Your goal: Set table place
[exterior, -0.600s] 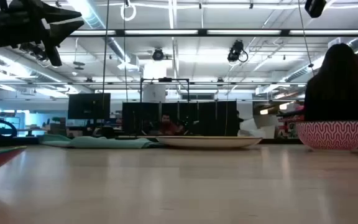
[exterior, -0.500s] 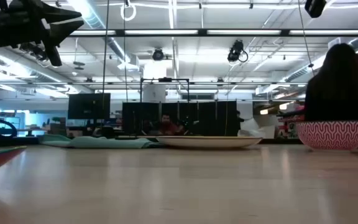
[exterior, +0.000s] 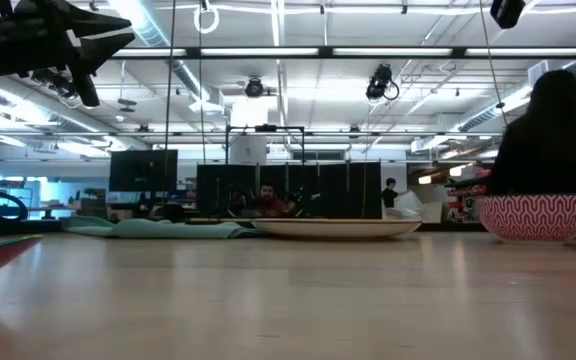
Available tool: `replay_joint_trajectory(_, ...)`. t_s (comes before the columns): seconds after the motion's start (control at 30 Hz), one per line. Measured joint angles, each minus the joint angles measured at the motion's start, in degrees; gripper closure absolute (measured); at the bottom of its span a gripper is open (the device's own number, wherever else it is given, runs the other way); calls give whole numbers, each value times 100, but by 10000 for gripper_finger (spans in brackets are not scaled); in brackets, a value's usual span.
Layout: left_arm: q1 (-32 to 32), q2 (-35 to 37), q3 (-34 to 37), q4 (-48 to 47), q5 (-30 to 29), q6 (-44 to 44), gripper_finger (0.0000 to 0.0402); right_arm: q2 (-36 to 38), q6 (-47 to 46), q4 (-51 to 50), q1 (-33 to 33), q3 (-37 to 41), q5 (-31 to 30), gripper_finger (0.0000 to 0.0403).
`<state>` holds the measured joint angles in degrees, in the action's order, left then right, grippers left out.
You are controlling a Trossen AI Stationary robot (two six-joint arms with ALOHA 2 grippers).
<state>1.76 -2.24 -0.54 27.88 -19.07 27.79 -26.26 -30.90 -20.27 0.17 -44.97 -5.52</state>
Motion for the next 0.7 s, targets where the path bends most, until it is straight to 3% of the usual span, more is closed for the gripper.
replay_joint_trajectory(0.7,0,0,0,-2,1,0,317,0,0,-2,0,0,0,353)
